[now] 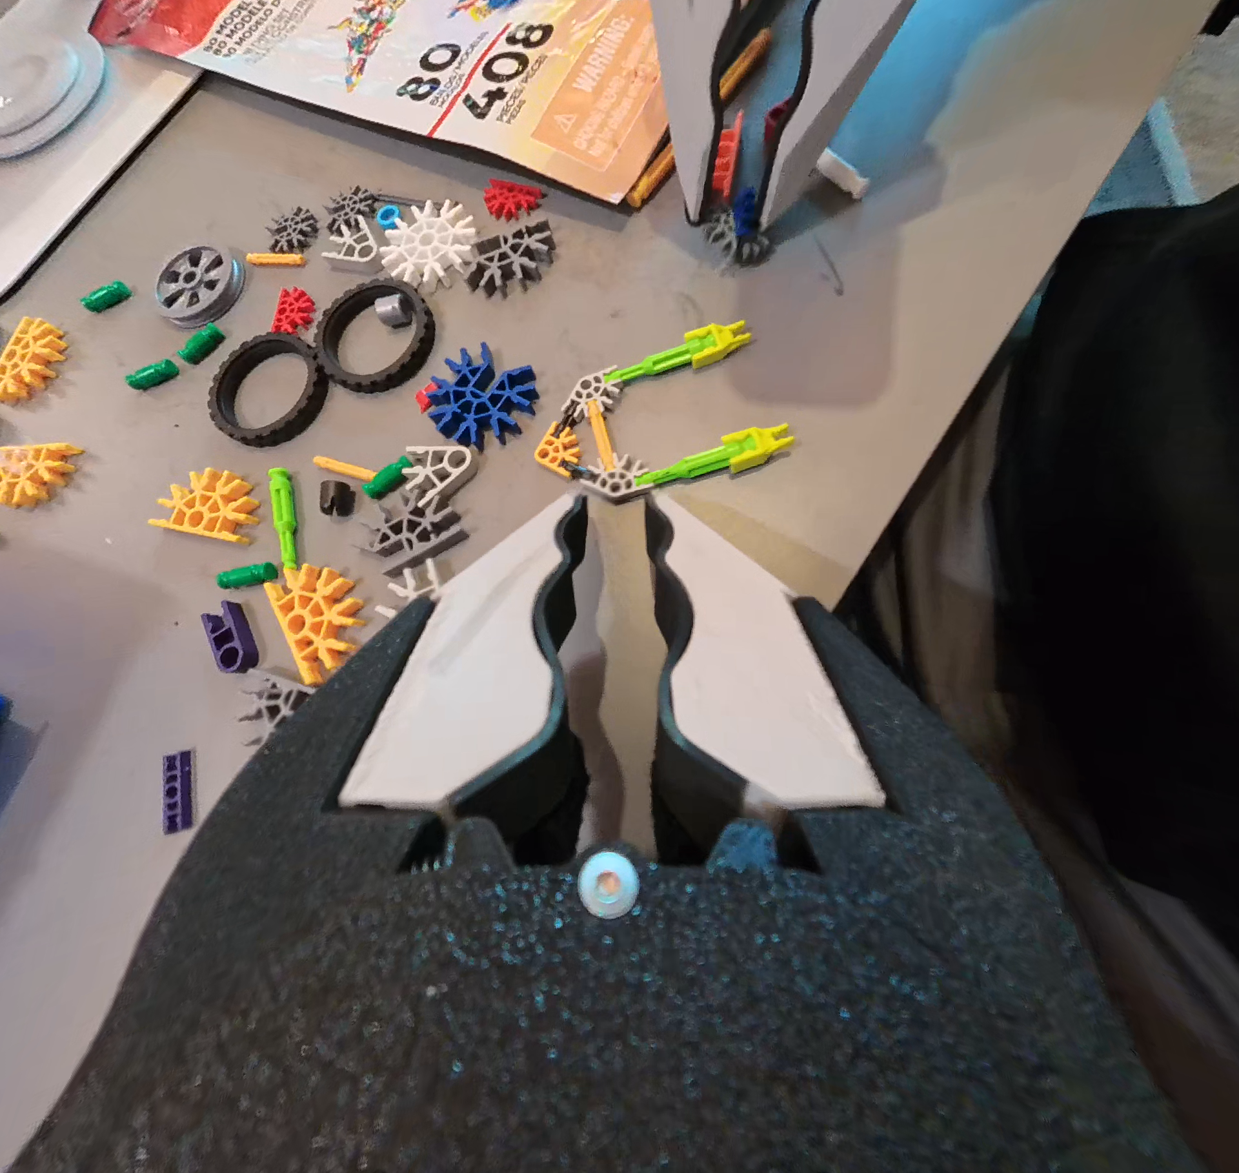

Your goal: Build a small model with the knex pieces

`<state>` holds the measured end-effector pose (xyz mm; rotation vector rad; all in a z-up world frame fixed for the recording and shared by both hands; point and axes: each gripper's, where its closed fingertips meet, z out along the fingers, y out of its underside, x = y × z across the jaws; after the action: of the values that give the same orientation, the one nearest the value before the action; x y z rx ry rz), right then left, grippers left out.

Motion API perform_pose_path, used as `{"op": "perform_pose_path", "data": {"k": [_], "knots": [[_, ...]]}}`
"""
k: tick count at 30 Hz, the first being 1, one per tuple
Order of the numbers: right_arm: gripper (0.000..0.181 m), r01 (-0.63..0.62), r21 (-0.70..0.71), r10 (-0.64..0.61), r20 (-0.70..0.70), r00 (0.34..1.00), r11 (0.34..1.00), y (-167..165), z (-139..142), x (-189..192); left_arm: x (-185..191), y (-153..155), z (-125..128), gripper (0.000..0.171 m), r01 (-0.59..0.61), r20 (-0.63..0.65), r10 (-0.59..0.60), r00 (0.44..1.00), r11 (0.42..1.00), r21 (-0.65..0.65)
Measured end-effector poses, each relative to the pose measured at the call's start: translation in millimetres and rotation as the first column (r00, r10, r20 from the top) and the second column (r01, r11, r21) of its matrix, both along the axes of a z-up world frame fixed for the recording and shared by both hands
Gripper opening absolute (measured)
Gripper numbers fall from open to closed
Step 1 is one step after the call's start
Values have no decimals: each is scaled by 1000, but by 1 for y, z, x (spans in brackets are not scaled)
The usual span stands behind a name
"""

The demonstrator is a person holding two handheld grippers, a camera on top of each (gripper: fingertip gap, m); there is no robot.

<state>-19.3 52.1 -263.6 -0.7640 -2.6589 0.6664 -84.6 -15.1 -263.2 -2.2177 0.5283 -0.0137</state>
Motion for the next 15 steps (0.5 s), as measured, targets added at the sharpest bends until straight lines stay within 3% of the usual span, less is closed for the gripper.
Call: {"op": "perform_pose_path", "data": {"k": [15], "knots": [[14, 9, -39, -12, -77, 997, 999, -1, 0, -6, 27, -2, -4, 18, 36, -84, -41, 996, 998, -53]]}}
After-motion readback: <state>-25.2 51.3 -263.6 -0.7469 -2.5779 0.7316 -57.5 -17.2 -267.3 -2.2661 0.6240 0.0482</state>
